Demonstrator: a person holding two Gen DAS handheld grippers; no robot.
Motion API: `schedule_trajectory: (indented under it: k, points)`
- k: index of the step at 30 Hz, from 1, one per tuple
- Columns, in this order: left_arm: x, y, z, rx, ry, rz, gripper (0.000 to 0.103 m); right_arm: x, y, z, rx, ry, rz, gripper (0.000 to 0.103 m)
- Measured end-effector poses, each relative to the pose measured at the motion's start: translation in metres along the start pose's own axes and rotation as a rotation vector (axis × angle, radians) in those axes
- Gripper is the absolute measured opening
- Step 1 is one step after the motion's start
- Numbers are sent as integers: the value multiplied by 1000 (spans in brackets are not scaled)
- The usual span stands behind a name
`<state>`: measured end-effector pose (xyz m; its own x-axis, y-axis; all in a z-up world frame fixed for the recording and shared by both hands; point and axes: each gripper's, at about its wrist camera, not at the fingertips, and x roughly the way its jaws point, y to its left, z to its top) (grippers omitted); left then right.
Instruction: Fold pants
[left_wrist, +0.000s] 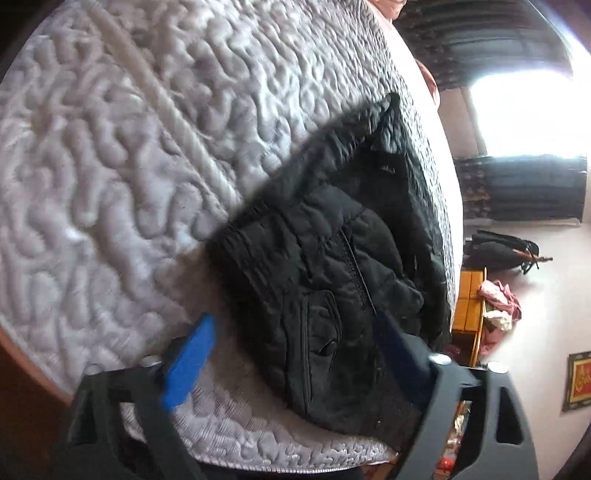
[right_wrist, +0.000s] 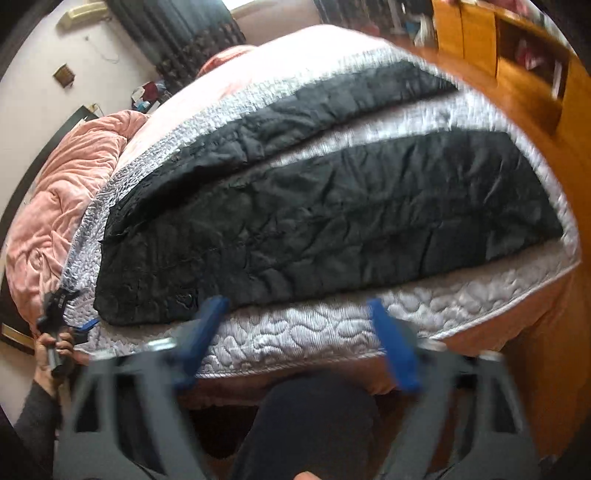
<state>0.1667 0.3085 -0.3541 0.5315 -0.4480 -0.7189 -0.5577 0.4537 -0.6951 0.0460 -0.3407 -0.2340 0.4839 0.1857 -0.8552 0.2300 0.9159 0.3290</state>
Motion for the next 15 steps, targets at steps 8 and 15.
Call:
schedule_trajectory:
  k: [8,15]
  points:
    - [37,-4,10,24,45,65,77,15,-81,6,272,19,147,83]
    - [50,-21,-8,87,37,116,44,-6,-243,9,755,-169,205,83]
